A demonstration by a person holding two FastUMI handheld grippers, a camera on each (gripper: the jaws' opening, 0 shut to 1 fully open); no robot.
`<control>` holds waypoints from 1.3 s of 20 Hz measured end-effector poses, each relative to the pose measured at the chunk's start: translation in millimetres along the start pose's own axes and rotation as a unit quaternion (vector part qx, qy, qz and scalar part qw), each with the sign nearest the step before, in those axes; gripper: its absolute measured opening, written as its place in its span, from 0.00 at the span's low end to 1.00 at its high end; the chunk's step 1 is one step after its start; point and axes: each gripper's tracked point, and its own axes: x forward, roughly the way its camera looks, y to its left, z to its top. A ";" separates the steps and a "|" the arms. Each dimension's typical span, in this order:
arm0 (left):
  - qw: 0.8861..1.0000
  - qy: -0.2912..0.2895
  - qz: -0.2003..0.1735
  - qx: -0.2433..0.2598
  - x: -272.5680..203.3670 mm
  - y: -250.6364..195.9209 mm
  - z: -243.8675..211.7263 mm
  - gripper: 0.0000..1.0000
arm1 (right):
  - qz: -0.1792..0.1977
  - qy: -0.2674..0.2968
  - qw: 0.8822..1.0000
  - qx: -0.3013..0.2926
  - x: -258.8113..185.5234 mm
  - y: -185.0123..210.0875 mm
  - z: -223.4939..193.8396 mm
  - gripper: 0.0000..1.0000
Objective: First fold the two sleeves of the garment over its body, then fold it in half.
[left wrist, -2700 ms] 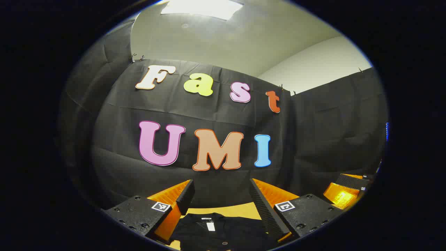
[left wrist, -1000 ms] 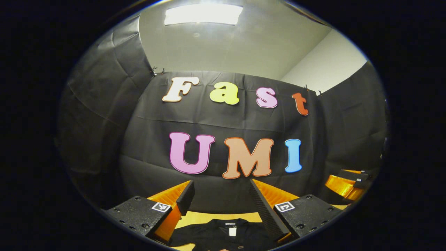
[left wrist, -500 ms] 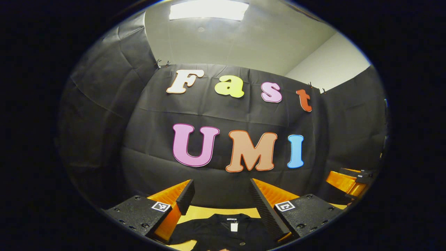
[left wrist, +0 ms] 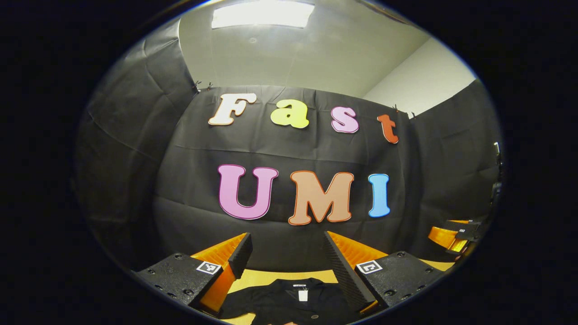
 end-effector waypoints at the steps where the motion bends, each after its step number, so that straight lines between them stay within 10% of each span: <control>1: 1.000 0.000 0.000 0.000 1.0 -0.6 0.1 0.92 | -0.013 0.008 1.000 -0.006 0.4 -13.5 -6.5 0.97; 16: 1.000 0.002 0.013 0.017 1.5 -9.9 3.9 0.92 | -0.111 0.205 0.970 -0.072 -20.6 -169.7 -164.9 0.98; 26: 0.999 0.010 0.030 0.016 -2.0 -12.9 -3.3 0.92 | -0.151 0.429 0.890 -0.038 -83.4 -226.7 -325.5 1.00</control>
